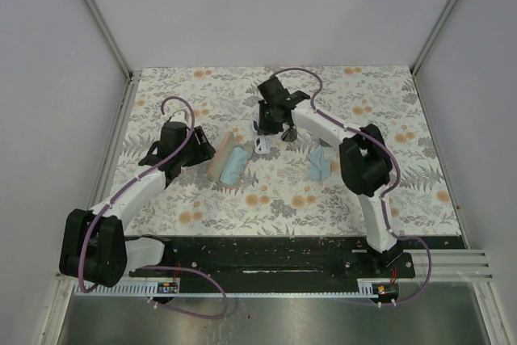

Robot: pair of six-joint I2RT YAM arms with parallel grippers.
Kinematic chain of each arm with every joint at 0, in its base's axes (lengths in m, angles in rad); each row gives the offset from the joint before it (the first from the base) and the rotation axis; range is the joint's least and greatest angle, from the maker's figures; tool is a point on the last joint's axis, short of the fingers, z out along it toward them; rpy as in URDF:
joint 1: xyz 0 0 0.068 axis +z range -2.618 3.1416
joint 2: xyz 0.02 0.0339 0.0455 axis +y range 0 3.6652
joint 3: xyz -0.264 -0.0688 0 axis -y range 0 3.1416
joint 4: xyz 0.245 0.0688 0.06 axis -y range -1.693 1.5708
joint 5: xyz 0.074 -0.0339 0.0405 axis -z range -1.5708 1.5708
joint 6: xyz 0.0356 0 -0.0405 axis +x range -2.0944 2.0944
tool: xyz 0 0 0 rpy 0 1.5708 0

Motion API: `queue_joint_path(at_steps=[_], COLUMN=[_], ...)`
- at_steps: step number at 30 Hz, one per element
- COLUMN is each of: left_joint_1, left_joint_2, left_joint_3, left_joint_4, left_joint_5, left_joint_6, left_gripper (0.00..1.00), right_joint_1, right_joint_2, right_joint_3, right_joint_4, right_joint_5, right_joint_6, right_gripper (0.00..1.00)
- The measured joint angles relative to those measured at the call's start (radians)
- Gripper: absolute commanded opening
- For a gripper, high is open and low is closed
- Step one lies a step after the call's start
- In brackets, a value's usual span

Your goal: Organize the sunglasses

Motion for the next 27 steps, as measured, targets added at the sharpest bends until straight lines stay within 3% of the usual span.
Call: queue_joint_path(at_steps=[7, 16, 27], left_joint_1=[0.0, 0.008, 0.045], left_joint_2=[0.005, -0.005, -0.042], left_joint_3=[-0.002, -0.026, -0.077], left_joint_4=[0.028, 0.053, 0.079], left_joint_5=[-0.015, -0.048, -0.055], left_joint_6=[0.001, 0.0, -0.007], left_gripper=[0.61, 0.63, 0.63], right_joint_1=[0.055, 0.219, 0.238], right_joint_2=[-0.23, -0.243, -0.246], right_joint_3=[-0.266, -0.397, -0.502], right_joint_4=[0.195, 0.331, 0.43], right_joint_5=[0.021, 0.143, 0.219], right_joint_6=[0.274, 0.529, 0.702], right_gripper=[0.24, 0.24, 0.22])
